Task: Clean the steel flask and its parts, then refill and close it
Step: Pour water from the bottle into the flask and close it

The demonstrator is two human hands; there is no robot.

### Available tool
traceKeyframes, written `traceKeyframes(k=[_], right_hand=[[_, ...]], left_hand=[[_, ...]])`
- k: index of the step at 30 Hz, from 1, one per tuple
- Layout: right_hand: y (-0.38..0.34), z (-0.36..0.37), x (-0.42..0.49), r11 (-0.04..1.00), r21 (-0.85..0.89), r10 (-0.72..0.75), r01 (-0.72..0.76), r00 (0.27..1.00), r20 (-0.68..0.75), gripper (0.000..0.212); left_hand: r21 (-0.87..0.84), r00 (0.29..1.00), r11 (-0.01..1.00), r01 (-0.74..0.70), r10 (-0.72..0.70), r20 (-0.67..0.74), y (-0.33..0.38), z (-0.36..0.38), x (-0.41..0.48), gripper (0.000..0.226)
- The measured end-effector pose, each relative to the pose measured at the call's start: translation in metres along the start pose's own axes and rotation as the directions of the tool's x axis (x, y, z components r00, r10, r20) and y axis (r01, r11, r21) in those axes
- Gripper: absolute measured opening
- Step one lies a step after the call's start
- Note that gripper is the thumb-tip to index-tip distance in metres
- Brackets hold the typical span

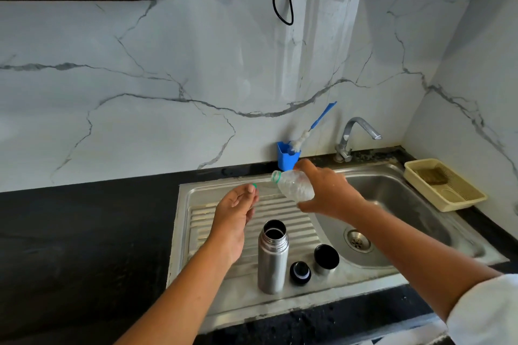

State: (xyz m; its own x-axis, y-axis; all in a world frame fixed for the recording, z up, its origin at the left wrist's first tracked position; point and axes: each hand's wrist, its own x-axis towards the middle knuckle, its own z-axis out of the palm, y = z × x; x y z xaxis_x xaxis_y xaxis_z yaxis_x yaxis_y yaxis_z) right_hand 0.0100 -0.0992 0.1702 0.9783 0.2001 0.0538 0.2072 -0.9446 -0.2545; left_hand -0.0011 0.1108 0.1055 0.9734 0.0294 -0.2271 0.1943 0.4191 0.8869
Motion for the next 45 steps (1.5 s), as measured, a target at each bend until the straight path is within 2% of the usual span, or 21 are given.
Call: traceKeyframes(k=[3, 8, 14, 18, 22, 24, 29, 33, 35, 37, 39, 41, 43, 45], right_hand=[[0.001, 0.004, 0.01, 0.995, 0.105, -0.005, 0.004, 1.0, 0.006, 0.085], [0.004, 0.009, 0.034, 0.987, 0.146, -0.074, 0.07, 0.997, 0.018, 0.09], [0.015, 0.013, 0.067, 0.962, 0.216, -0.165, 0.166, 0.986, -0.022, 0.086], [0.025, 0.019, 0.085, 0.959, 0.169, -0.221, 0.226, 0.974, -0.046, 0.089], [0.029, 0.025, 0.1, 0.947, 0.037, -0.313, 0.32, 0.94, -0.134, 0.085], [0.029, 0.032, 0.107, 0.935, -0.002, -0.349, 0.355, 0.919, -0.181, 0.085], [0.026, 0.051, 0.12, 0.919, -0.058, -0.389, 0.39, 0.872, -0.296, 0.086], [0.02, 0.056, 0.125, 0.911, -0.11, -0.408, 0.397, 0.832, -0.377, 0.085], [0.017, 0.053, 0.128, 0.911, -0.01, -0.391, 0.412, 0.858, -0.333, 0.081], [0.015, 0.043, 0.13, 0.891, 0.228, -0.354, 0.392, 0.916, -0.191, 0.071], [0.015, 0.033, 0.134, 0.854, 0.395, -0.351, 0.339, 0.935, -0.045, 0.061], [0.018, 0.026, 0.137, 0.814, 0.523, -0.353, 0.253, 0.93, 0.1, 0.06], [0.02, 0.023, 0.14, 0.739, 0.659, -0.376, 0.136, 0.896, 0.237, 0.056], [0.023, 0.02, 0.142, 0.682, 0.729, -0.408, 0.059, 0.858, 0.312, 0.048]], left_hand=[[-0.041, 1.0, 0.999, -0.011, 0.011, 0.011, 0.015, 0.011, 0.013, 0.037], [-0.083, 1.0, 0.996, -0.023, 0.023, -0.004, 0.029, 0.03, 0.033, 0.018], [-0.114, 0.999, 0.993, -0.033, 0.031, -0.02, 0.036, 0.042, 0.051, 0.035], [-0.021, 0.997, 0.997, -0.068, 0.067, -0.04, 0.042, 0.044, 0.062, 0.039], [0.08, 0.992, 0.994, -0.071, 0.079, -0.101, 0.047, 0.042, 0.069, 0.02], [0.115, 0.99, 0.992, -0.062, 0.076, -0.122, 0.049, 0.041, 0.072, 0.019], [0.121, 0.986, 0.992, -0.031, 0.05, -0.157, 0.054, 0.032, 0.078, 0.033], [0.135, 0.988, 0.99, -0.03, 0.05, -0.149, 0.058, 0.023, 0.085, 0.019], [0.129, 0.995, 0.99, -0.051, 0.062, -0.081, 0.06, 0.017, 0.089, 0.018], [0.16, 0.998, 0.985, -0.069, 0.068, 0.013, 0.064, 0.01, 0.092, 0.026], [0.226, 0.993, 0.97, -0.087, 0.065, 0.102, 0.068, 0.004, 0.095, 0.032], [0.272, 0.983, 0.957, -0.105, 0.058, 0.176, 0.071, 0.0, 0.097, 0.035], [0.284, 0.968, 0.953, -0.109, 0.038, 0.247, 0.075, -0.002, 0.101, 0.038], [0.285, 0.951, 0.953, -0.106, 0.013, 0.31, 0.08, -0.003, 0.105, 0.04]])
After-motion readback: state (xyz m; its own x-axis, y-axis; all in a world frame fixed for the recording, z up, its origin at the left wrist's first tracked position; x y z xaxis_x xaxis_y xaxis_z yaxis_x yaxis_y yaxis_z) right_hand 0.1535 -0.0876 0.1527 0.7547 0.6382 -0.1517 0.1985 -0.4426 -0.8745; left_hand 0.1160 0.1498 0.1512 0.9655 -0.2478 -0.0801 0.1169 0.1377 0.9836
